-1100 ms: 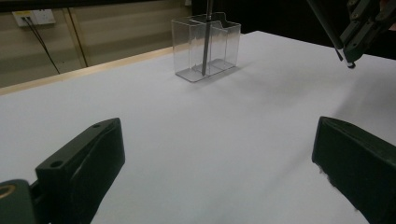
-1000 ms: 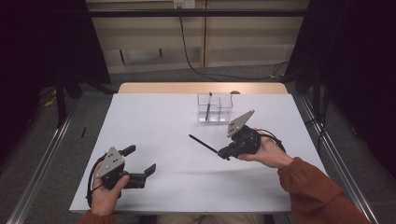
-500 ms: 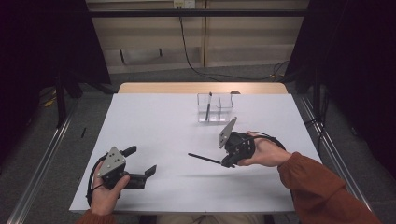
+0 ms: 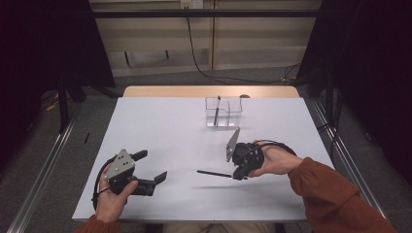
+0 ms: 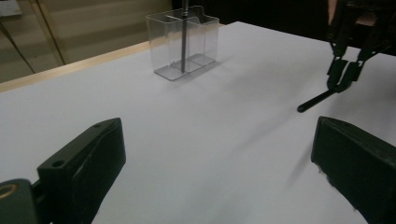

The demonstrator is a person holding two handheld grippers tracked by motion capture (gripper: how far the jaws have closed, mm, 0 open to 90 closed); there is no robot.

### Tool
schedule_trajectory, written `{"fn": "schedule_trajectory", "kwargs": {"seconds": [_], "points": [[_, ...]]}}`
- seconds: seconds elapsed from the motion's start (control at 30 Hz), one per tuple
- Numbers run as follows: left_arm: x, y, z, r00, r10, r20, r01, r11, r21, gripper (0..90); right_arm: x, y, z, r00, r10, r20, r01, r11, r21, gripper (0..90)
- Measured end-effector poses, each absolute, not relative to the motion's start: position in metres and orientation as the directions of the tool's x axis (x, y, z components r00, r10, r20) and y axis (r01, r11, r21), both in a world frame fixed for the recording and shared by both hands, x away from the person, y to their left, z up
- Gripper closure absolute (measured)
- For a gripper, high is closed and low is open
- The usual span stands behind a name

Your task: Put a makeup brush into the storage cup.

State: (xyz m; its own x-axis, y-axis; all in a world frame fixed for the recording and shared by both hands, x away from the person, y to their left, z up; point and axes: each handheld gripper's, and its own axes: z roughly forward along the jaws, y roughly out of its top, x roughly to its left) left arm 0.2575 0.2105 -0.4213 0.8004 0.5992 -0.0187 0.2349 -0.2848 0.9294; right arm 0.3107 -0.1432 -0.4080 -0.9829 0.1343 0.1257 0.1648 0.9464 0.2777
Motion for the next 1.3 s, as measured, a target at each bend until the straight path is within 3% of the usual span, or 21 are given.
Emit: {"fn": "schedule_trajectory", "kwargs": {"seconds": [0.6, 1.3], "points": [[0.265, 0.178, -0.406, 0.876, 0.482, 0.011, 0.170, -0.330, 0.928, 3.1, 0.311, -0.144, -0.408, -0.979, 0.130, 0.156, 0.173, 0.936, 0.305, 84.8], [0.282, 0.141, -0.404, 0.918, 0.398, -0.006, 0.188, -0.419, 0.888, 2.9, 0.312, -0.137, -0.410, -0.982, 0.110, 0.153, 0.153, 0.938, 0.311, 84.8]]}}
